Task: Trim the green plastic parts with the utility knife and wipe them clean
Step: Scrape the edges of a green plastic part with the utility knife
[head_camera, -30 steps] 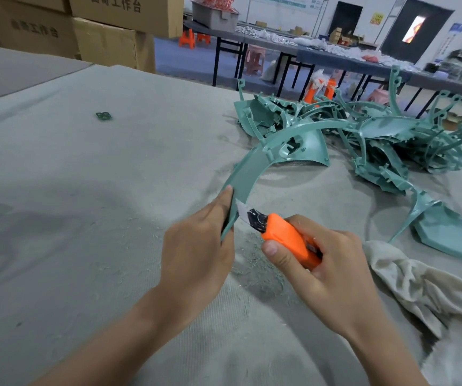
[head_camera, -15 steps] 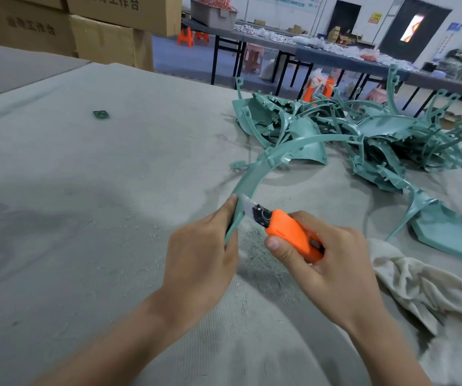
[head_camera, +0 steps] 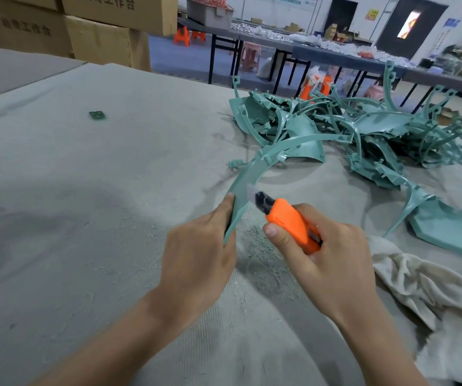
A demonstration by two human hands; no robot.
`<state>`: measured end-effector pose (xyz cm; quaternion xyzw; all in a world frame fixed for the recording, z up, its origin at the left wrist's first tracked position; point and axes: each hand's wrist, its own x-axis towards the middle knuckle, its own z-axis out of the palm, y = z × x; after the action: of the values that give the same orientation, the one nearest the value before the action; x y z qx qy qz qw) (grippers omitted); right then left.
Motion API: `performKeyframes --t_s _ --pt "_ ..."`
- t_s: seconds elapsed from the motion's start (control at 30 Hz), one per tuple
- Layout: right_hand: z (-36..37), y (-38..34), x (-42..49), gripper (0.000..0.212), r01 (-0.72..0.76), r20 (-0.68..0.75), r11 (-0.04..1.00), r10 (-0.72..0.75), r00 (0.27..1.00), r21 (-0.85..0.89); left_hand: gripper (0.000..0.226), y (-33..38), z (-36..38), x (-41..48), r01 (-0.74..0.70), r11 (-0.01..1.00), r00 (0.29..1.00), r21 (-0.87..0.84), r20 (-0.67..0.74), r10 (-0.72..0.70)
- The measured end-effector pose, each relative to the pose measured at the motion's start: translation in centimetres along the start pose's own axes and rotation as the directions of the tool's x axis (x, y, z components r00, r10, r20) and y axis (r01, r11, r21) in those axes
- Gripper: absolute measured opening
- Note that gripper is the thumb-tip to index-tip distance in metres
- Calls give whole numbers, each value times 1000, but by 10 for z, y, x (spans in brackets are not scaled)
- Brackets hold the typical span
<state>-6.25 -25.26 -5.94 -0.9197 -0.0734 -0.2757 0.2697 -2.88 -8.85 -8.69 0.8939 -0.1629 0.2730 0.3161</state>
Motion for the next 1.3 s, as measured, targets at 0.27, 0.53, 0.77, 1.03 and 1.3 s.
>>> performKeyframes --t_s 0.27,0.53,0.77,1.03,1.3 --pt "1 1 2 47 -43 -187 982 9 982 -181 43 4 0 -3 -49 999 999 -15 -17 49" --pt "-6 14 8 41 -140 -387 985 92 918 -97 24 5 2 -1 23 998 999 53 -43 -21" --pt "0 18 10 46 -250 -186 938 298 936 242 34 -4 9 6 210 885 950 -415 -127 -285" --pt "1 20 12 42 -413 78 713 452 888 567 30 3 -3 13 176 600 954 -781 -16 -300" --pt "3 0 3 56 -151 33 865 154 987 479 23 2 -1 9 -55 907 920 -417 -374 -116"
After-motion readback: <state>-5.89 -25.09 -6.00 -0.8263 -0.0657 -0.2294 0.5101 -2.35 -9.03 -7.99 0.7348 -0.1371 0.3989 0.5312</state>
